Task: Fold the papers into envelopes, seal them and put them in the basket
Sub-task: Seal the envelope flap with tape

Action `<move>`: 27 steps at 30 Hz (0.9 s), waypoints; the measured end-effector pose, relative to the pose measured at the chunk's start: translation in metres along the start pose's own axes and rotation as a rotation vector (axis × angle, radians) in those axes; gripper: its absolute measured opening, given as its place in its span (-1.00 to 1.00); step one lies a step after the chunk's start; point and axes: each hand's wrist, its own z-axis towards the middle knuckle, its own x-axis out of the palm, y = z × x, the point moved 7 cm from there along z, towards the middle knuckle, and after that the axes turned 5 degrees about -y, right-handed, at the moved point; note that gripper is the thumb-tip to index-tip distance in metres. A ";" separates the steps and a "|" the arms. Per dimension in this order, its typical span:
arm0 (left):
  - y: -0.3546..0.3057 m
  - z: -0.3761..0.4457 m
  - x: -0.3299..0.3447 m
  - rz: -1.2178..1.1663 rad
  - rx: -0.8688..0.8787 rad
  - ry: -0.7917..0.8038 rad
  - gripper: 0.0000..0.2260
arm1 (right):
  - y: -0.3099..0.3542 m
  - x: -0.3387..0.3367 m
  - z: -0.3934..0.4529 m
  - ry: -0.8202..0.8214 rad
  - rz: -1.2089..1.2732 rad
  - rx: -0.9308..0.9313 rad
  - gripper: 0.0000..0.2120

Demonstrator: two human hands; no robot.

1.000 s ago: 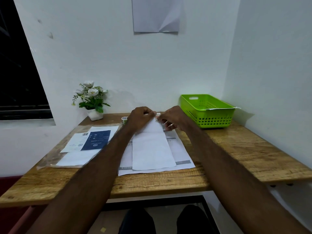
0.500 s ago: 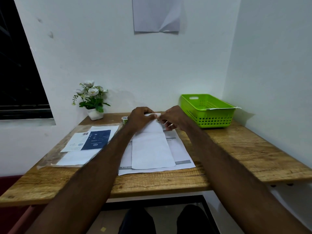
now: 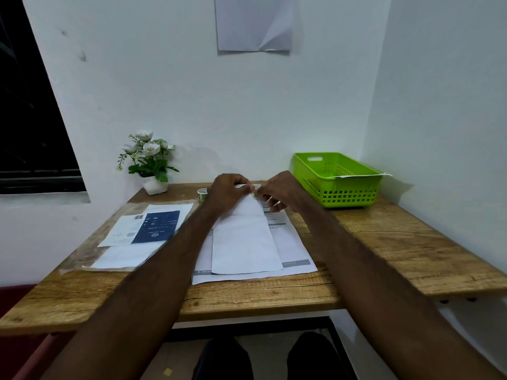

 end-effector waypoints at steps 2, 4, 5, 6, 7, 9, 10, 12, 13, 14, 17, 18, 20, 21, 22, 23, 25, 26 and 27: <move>0.000 0.000 0.001 -0.001 0.001 0.009 -0.86 | 0.000 0.000 0.000 -0.002 -0.009 -0.002 -0.68; -0.001 0.000 0.001 -0.010 -0.002 0.011 -0.86 | 0.000 -0.001 0.000 -0.005 -0.018 -0.008 -0.70; -0.001 0.000 0.000 -0.019 -0.003 0.012 -0.85 | 0.001 -0.001 0.000 -0.008 -0.022 -0.016 -0.72; -0.002 0.000 0.000 -0.029 -0.003 0.014 -0.85 | 0.001 -0.001 0.000 -0.010 -0.024 -0.027 -0.74; -0.002 0.000 0.001 -0.038 -0.003 0.015 -0.85 | 0.002 -0.002 0.000 -0.014 -0.025 -0.037 -0.74; -0.003 0.000 0.001 -0.044 -0.007 0.019 -0.85 | 0.002 -0.002 0.001 -0.020 -0.028 -0.050 -0.70; -0.003 0.000 0.001 -0.040 -0.009 0.024 -0.84 | 0.002 -0.002 0.001 -0.022 -0.032 -0.053 -0.67; -0.003 0.000 0.001 -0.034 -0.013 0.032 -0.82 | 0.002 -0.002 0.001 -0.020 -0.043 -0.052 -0.66; -0.002 0.000 0.001 -0.036 -0.015 0.034 -0.82 | 0.001 -0.002 0.001 -0.013 -0.043 -0.048 -0.67; -0.001 0.000 0.001 -0.037 -0.018 0.033 -0.82 | 0.001 -0.002 0.002 -0.003 -0.037 -0.041 -0.68; 0.000 0.000 0.001 -0.040 -0.028 0.026 -0.83 | -0.002 -0.002 0.003 0.026 -0.006 -0.002 -0.70; 0.000 -0.001 0.001 -0.042 -0.027 0.028 -0.83 | -0.004 -0.002 0.003 0.034 0.000 0.009 -0.71; 0.000 -0.001 0.002 -0.046 -0.026 0.035 -0.83 | -0.005 -0.001 0.003 0.045 0.006 0.019 -0.74; 0.000 -0.001 0.002 -0.047 -0.027 0.039 -0.83 | -0.005 -0.002 0.004 0.046 0.008 0.020 -0.76; 0.000 -0.001 0.002 -0.045 -0.029 0.041 -0.82 | -0.006 -0.002 0.004 0.046 0.010 0.019 -0.77; 0.000 -0.001 0.002 -0.043 -0.029 0.042 -0.82 | -0.006 -0.002 0.005 0.046 0.011 0.016 -0.77; -0.001 -0.001 0.002 -0.047 -0.022 0.041 -0.83 | -0.006 -0.002 0.005 0.041 0.014 0.007 -0.75; -0.001 0.000 0.001 -0.050 -0.014 0.041 -0.82 | -0.006 -0.002 0.006 0.038 0.017 0.002 -0.73; -0.002 0.000 0.001 -0.054 -0.008 0.043 -0.82 | -0.006 -0.001 0.006 0.034 0.018 -0.002 -0.71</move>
